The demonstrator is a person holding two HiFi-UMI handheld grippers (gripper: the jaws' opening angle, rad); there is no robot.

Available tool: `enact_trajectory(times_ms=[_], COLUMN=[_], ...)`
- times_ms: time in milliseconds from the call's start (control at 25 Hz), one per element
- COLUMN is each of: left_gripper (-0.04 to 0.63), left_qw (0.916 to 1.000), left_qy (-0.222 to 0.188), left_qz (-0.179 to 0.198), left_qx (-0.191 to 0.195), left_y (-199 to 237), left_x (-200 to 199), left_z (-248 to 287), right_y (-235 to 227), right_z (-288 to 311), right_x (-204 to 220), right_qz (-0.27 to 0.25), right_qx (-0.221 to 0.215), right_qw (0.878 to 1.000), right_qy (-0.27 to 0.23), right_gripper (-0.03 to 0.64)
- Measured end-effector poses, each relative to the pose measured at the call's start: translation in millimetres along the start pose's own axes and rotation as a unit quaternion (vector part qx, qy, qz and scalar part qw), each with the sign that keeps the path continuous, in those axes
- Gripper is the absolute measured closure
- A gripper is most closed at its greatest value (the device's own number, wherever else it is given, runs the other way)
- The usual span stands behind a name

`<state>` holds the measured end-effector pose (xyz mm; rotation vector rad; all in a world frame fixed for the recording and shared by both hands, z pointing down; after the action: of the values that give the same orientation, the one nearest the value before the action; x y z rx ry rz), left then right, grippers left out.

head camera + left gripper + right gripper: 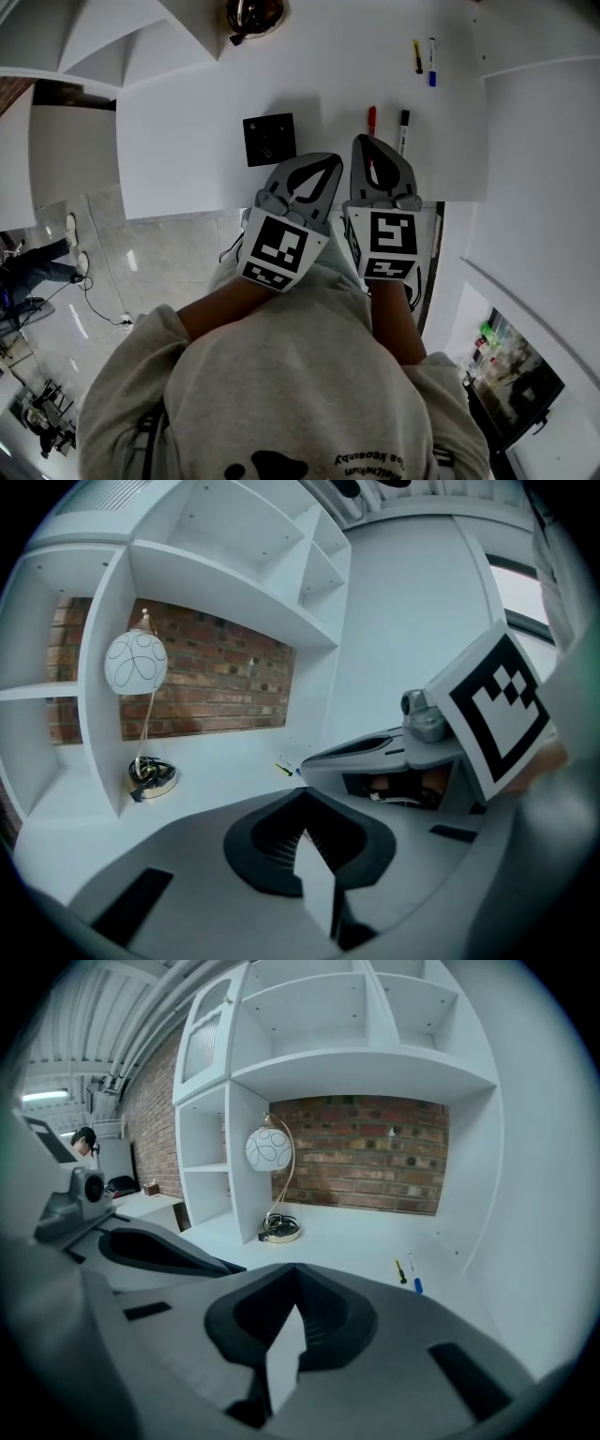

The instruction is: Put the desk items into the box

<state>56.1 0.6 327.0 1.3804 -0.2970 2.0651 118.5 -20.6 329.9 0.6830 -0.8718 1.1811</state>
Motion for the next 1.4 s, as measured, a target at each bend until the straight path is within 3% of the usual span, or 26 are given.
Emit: enact_trajectory(times_ms=[520, 1040, 1400], left_gripper=[0.591, 0.591, 0.591], left_qw=[0.9992, 0.9986, 0.9974], left_qy=[0.020, 0.035, 0.055], left_qz=[-0.008, -0.028, -0.038], left_qx=[0.033, 0.029, 0.025], left_y=[-15.6, -17.8, -12.3], left_x=[7.4, 17.2, 32.4], left_z=[38.9, 77.2, 100.1], right_y=[-39.2, -63.2, -73.5], right_z=[3.4, 25.3, 50.0], right_x=[20.5, 42.5, 72.0], right_qz=[0.017, 0.022, 0.031], right_qx=[0.027, 0.014, 0.001], right_qw=[0.999, 0.998, 0.995], right_qy=[0.029, 0.054, 0.098], right_gripper=[0.601, 0.601, 0.601])
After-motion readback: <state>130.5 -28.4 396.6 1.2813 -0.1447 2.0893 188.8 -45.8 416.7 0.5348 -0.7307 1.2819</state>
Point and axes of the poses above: the fingertips, and each gripper's own axes: z forward along the fingers, y to its left, x out of its underside, the point moved 3 cm from there along -z, backward along the fingers
